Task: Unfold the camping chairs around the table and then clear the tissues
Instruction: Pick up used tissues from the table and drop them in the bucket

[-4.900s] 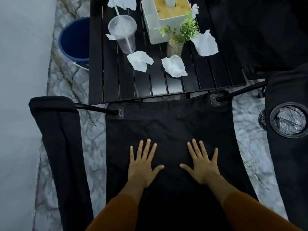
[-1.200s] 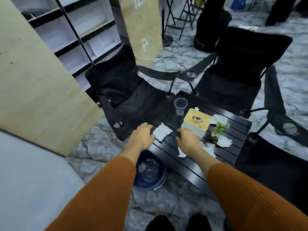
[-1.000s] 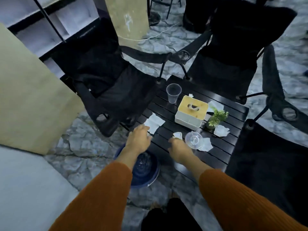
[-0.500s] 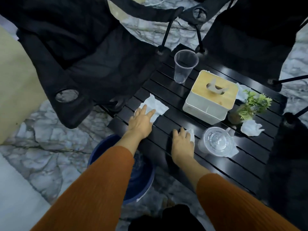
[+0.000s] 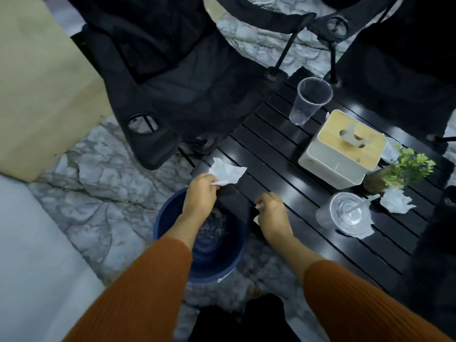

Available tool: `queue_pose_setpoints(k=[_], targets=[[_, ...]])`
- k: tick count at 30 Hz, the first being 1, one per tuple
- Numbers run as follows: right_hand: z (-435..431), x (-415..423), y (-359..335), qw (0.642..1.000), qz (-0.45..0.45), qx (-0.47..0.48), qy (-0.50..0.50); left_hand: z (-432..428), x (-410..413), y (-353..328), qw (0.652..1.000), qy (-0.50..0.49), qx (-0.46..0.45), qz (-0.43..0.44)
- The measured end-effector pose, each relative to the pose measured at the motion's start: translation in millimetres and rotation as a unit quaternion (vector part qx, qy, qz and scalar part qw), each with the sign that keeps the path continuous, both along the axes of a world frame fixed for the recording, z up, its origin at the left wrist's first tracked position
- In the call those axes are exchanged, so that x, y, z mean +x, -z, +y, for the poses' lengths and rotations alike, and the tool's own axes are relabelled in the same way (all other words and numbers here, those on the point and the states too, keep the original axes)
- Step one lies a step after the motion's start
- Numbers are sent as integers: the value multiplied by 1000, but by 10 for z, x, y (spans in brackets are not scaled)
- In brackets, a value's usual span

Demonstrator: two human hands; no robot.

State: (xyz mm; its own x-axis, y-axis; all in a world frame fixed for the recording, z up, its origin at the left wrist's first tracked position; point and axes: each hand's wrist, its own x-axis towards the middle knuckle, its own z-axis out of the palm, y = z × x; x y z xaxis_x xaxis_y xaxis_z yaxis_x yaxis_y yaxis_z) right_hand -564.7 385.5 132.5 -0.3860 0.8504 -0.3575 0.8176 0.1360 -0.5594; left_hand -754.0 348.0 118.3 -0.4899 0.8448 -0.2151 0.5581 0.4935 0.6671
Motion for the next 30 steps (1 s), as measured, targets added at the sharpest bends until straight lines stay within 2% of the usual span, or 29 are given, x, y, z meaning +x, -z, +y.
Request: queue_pose_setpoints(k=[6, 11, 15, 18, 26, 30], targets=[[-596, -520, 98, 997, 60, -50, -20, -1171, -190, 130, 995, -81, -58, -23], [-852, -619, 342, 996, 52, -76, -11, -1571, -126, 400, 987, -118, -101, -43], [-855, -545, 455, 983, 15, -166, -73, -1560, -27, 546, 974, -94, -173, -109], [-852, -419, 424, 978, 14, -182, -97, -1559, 55, 509, 970, -52, -200, -131], [-798, 87, 109, 990, 44, -107, -81, -1427, 372, 101, 981, -27, -179, -66], [-748, 515, -129, 991, 35, -49, -121, -1275, 753, -178, 987, 12, -156, 43]])
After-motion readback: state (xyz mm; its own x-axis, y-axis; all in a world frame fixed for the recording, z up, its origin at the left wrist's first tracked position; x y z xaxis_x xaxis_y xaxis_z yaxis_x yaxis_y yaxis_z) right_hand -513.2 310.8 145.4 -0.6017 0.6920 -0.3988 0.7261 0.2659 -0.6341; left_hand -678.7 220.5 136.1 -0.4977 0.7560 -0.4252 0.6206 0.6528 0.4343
